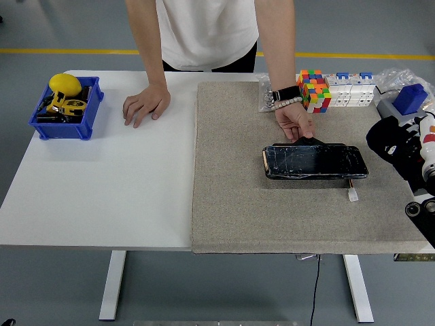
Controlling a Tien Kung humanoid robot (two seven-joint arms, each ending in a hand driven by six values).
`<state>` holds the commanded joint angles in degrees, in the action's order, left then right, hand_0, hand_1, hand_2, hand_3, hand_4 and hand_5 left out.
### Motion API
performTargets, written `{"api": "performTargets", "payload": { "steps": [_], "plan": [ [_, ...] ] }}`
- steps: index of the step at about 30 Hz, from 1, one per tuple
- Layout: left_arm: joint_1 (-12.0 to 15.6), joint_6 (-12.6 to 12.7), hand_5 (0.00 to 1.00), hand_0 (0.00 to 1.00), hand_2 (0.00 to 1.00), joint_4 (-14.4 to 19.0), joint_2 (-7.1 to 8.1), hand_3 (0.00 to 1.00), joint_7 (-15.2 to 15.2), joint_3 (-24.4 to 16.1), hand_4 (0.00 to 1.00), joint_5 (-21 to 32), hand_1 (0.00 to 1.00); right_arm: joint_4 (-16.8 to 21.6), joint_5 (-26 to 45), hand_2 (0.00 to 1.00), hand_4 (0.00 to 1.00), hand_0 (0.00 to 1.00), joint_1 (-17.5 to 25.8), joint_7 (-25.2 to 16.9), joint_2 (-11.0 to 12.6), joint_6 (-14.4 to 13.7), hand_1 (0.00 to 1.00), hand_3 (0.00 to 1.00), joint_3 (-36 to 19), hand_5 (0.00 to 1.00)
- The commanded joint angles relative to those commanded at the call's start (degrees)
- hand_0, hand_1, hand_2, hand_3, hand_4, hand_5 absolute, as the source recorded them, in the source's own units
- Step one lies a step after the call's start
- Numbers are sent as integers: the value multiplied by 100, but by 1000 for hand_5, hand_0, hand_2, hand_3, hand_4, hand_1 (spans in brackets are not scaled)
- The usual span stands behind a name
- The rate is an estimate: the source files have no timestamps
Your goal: Pick the rag up,wipe the panel,place it on the desk
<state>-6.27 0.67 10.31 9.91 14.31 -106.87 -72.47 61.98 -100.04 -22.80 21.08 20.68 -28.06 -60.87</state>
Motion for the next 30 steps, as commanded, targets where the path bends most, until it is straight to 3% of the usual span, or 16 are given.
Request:
{"api": "performTargets", "payload": {
  "steps": [16,17,22,23,28,29,30],
  "plan": [
    [33,7,616,688,730,0,12,603,12,54,669,18,726,39,62,328,910,187,62,-31,-43,16,277,387,-61,2],
    [33,7,616,690,730,0,13,603,11,52,669,15,727,48,76,384,941,248,63,-31,-41,27,334,435,-67,2],
    [25,-1,616,690,730,0,12,603,5,71,669,27,727,76,124,384,941,248,63,10,-43,105,334,435,-100,2],
    [21,-2,613,690,730,0,12,603,3,75,667,29,727,77,124,438,932,379,62,20,-43,117,397,474,-105,29],
    [14,-3,613,690,730,0,6,603,3,64,667,24,727,89,128,438,932,379,58,74,-42,179,397,474,-144,29],
    [16,-1,616,688,730,0,6,603,5,53,669,15,727,95,133,468,864,454,60,84,-43,188,435,489,-162,68],
    [17,0,616,688,730,0,5,603,6,44,669,8,727,99,138,468,864,454,61,89,-43,195,435,489,-173,68]
  ]
}}
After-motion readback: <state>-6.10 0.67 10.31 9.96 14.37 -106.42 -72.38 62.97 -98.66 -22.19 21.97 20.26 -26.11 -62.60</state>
